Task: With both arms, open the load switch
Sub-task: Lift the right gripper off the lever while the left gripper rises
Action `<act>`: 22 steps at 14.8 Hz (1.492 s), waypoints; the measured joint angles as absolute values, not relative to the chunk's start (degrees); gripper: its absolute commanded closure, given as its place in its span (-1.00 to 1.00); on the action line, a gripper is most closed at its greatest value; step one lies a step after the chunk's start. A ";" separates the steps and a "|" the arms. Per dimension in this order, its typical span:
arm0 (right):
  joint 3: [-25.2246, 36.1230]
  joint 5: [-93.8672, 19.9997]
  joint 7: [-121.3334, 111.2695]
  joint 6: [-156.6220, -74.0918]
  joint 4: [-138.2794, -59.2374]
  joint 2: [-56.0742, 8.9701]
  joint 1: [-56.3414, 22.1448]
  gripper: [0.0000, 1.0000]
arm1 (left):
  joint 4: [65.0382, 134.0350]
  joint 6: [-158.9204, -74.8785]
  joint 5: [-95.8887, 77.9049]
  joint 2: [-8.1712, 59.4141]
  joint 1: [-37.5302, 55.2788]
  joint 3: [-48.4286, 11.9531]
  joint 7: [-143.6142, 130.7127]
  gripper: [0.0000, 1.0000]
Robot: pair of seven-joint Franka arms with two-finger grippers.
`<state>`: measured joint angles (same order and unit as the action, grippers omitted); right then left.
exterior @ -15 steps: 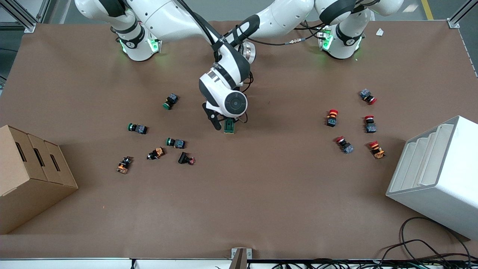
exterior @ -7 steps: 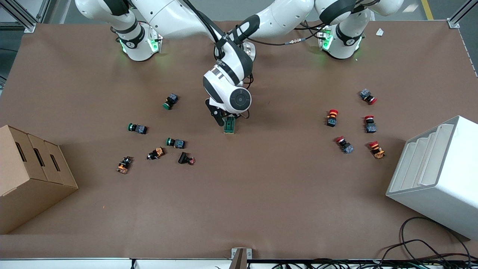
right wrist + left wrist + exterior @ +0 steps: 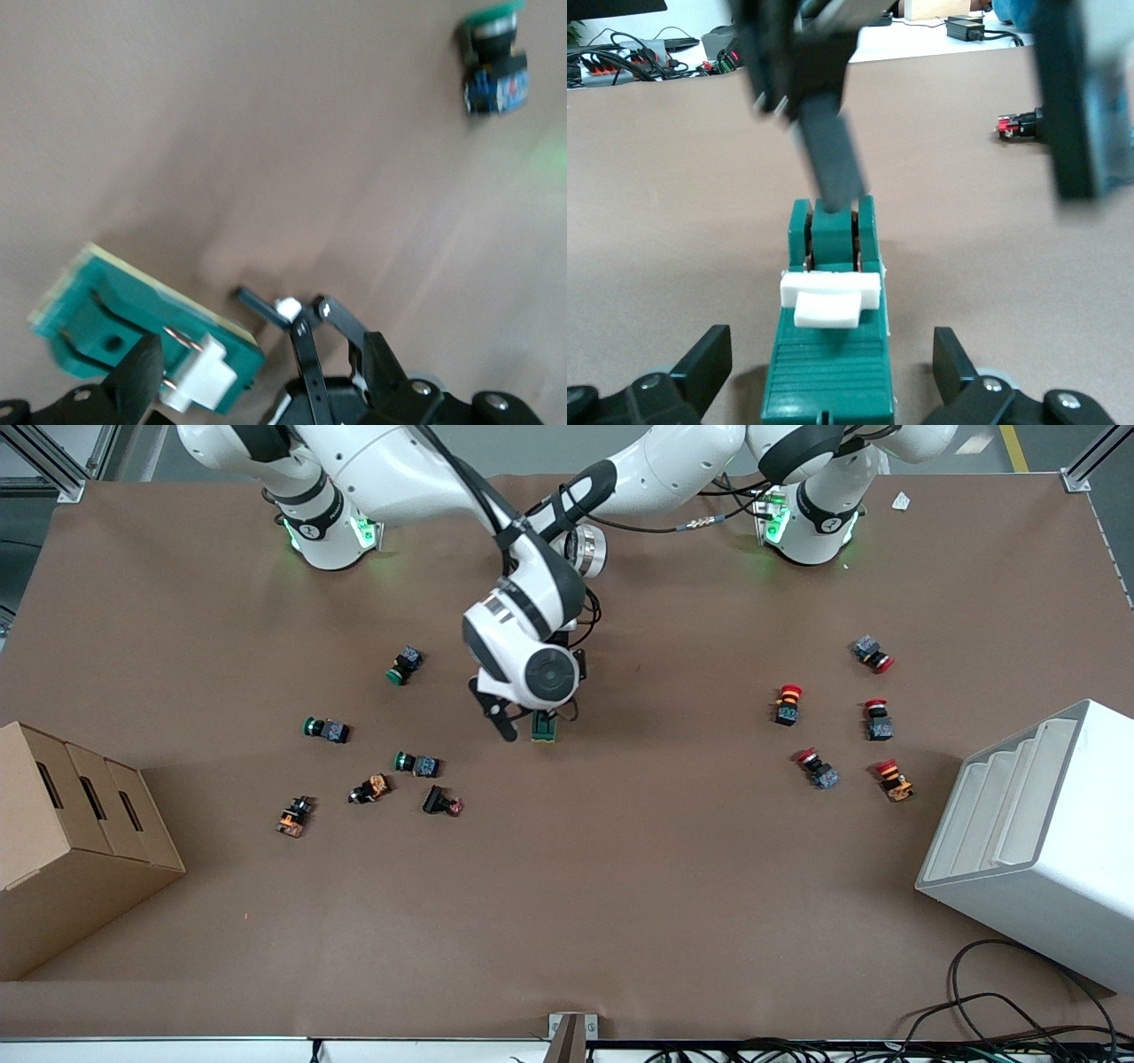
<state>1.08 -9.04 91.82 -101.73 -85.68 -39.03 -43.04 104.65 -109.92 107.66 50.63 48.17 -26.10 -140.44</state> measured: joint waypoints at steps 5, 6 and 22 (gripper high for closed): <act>1.31 -1.80 78.02 -101.50 -85.22 -33.51 -35.16 -1.00 | 103.18 -109.90 99.12 47.68 47.86 -28.75 -136.46 -0.99; 1.33 -0.70 74.80 -101.54 -85.09 -32.73 -33.74 -1.00 | 102.47 -109.90 96.46 46.51 47.78 -29.46 -134.99 -0.99; 1.51 0.45 9.38 -103.53 -83.48 -20.29 -8.68 -1.00 | 82.56 -104.02 40.49 21.41 23.51 -30.30 -68.98 -1.00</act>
